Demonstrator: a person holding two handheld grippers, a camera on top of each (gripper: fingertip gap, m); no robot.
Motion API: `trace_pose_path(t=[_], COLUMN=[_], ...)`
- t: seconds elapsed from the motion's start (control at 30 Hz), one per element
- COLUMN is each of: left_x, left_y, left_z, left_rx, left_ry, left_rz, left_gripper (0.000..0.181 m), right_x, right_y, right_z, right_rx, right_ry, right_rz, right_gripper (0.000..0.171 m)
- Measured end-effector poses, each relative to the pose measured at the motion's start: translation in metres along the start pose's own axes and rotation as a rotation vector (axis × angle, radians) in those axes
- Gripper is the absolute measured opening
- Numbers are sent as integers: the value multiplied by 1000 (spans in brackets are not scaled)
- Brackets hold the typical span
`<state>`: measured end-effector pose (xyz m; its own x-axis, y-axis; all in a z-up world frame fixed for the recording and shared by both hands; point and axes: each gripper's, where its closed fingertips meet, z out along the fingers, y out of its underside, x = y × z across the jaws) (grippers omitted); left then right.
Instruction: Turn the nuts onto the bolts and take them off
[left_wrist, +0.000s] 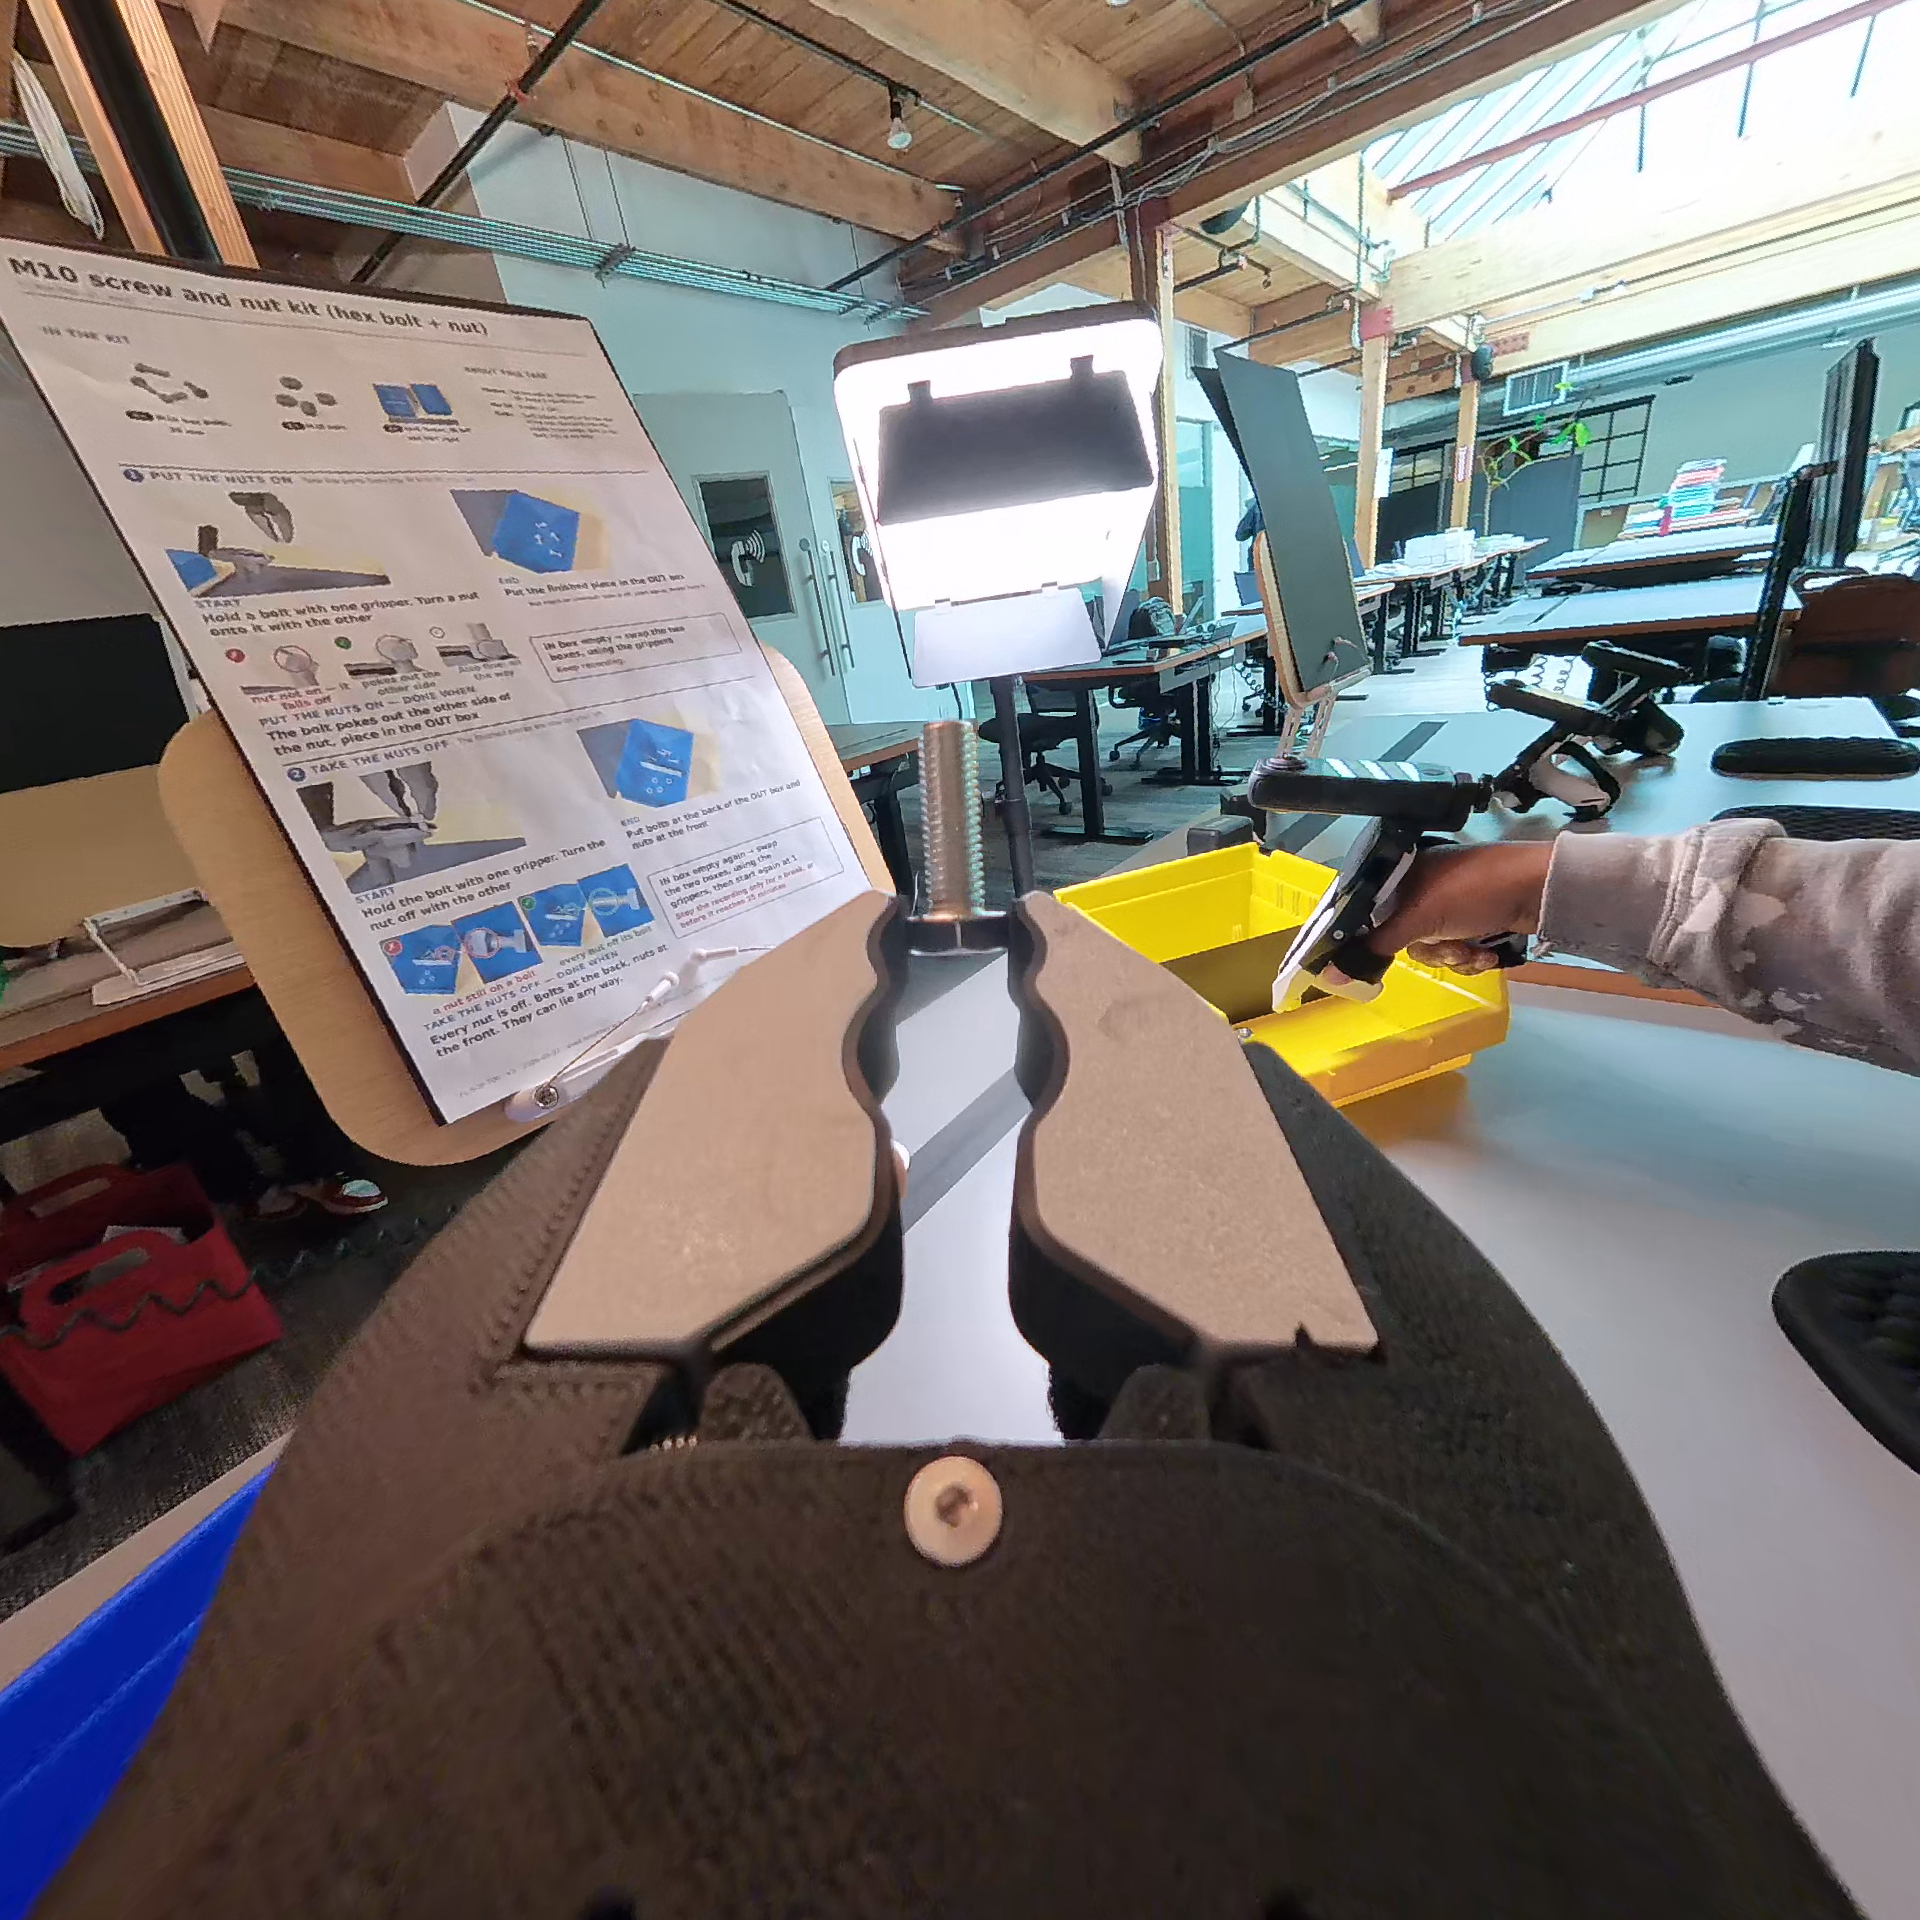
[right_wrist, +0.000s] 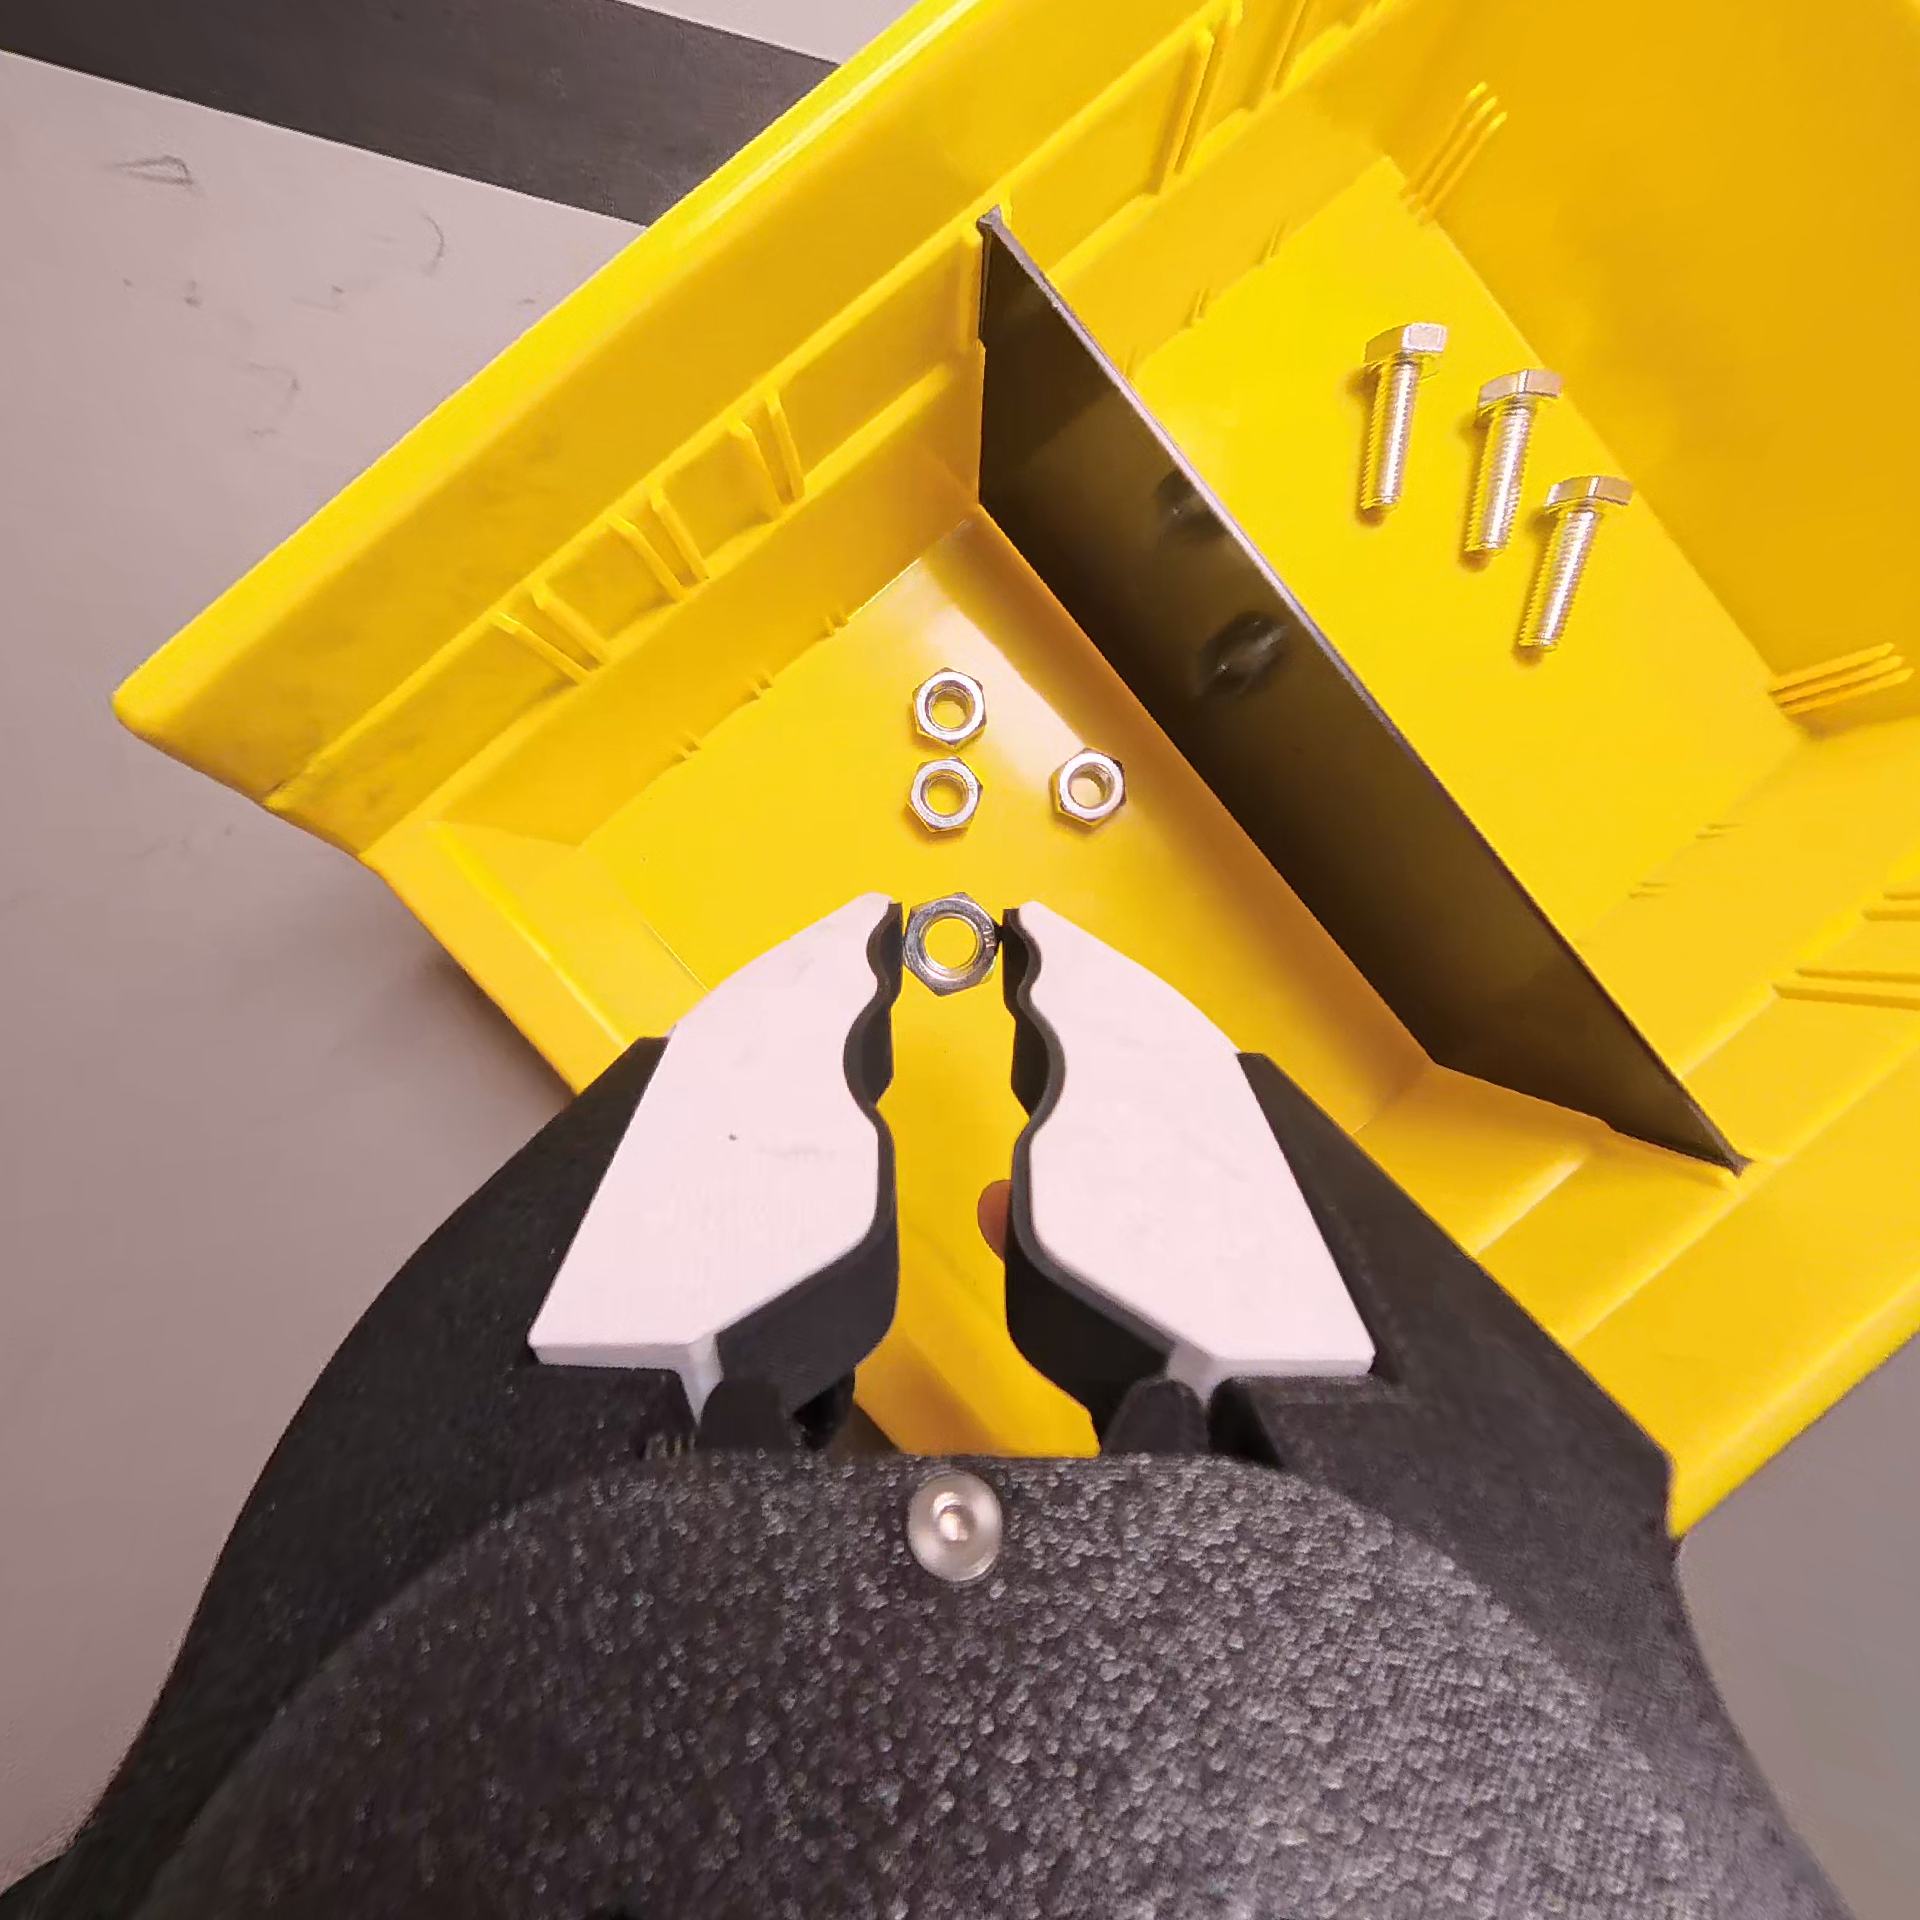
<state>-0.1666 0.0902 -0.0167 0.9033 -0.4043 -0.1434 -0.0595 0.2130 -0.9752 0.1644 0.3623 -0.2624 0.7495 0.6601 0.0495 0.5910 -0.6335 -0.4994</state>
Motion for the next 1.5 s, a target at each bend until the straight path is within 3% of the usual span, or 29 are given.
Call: trace_pose_path(t=[0.27, 0.4, 0.57, 0.67, 0.73, 0.87, 1.03, 1.5], left_x=[1, 6, 36, 70, 93, 127, 149, 153], left_y=[9, 18, 37, 54, 66, 84, 111, 130], left_z=[5, 11, 22, 25, 24, 22, 16, 20], left_rx=[-26, -53, -127, -234, -319, -453, -621, -716], left_ry=[4, 18, 173, 344, 447, 591, 676, 665], left_rz=[-1, 6, 34, 42, 32, -34, -31, -82], left_gripper=[19, 19, 19, 19, 19, 19, 18, 19], right_x=[10, -9, -142, -237, -285, -335, -345, -336], right_y=[4, -26, -88, -85, -71, -42, -13, 13], right_z=[8, -23, -141, -201, -218, -212, -177, -151], right_rx=[5, 210, 636, 774, 789, 719, 579, 535], right_ry=[4, -12, -264, -333, -305, -207, -136, -164], right_rz=[37, -41, -406, -830, -1091, -1435, -1629, -1590], right_gripper=[27, 32, 29, 31, 33, 39, 35, 34])
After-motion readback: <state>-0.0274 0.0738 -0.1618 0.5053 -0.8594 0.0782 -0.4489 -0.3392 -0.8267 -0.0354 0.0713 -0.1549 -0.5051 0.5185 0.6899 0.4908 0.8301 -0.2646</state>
